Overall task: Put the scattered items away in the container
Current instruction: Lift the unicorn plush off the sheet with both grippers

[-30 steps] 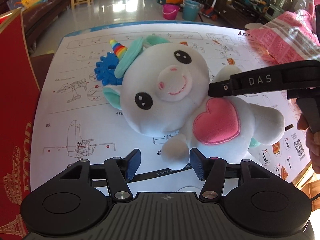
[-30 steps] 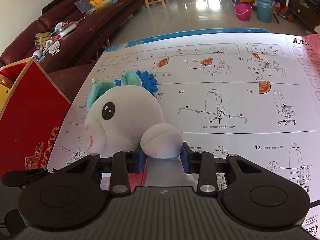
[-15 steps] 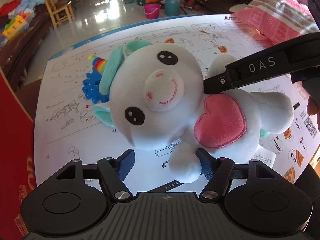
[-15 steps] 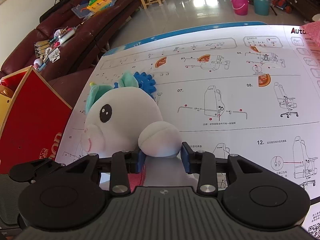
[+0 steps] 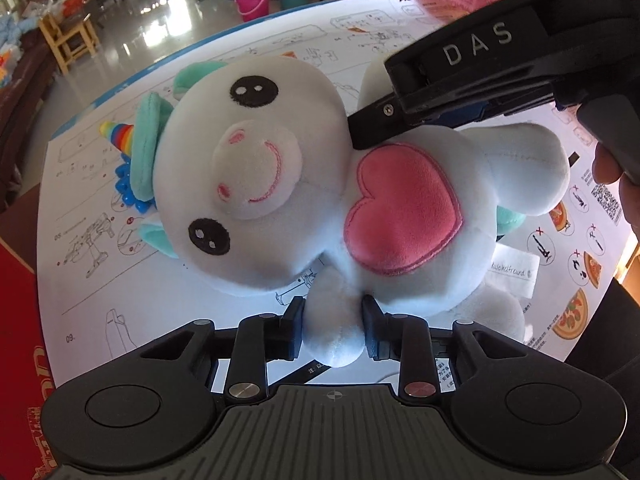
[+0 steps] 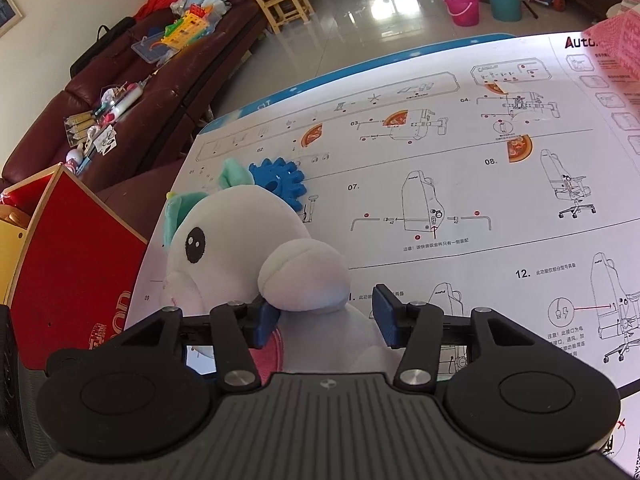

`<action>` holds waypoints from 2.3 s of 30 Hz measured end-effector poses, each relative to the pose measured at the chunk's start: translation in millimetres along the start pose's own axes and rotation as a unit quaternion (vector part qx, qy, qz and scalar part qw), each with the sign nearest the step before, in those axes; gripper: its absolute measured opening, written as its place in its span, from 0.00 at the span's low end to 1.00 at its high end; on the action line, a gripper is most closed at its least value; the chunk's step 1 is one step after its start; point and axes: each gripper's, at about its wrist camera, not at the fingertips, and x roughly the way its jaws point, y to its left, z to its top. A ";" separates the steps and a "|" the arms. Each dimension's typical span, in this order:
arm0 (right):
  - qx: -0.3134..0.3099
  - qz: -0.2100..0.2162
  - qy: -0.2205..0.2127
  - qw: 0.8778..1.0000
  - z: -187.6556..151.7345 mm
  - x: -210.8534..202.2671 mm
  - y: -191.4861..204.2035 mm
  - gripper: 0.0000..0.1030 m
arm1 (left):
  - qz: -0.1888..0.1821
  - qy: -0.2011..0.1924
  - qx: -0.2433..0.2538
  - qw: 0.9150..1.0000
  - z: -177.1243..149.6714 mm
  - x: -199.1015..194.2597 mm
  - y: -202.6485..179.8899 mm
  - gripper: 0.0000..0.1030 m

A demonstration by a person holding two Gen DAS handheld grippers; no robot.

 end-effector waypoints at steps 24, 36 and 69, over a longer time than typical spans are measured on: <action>-0.004 0.003 -0.013 1.000 4.4 14.9 -3.0 0.41 | 0.012 0.011 -0.022 1.000 14.3 11.8 -2.3 0.29; 0.037 0.008 -0.007 0.999 15.8 20.0 -9.1 0.48 | 0.016 0.005 -0.005 1.000 10.6 7.2 -15.1 0.22; 0.027 0.036 -0.001 0.999 -11.7 -12.3 0.1 0.27 | 0.032 -0.011 -0.082 0.996 -23.0 -28.6 -15.4 0.20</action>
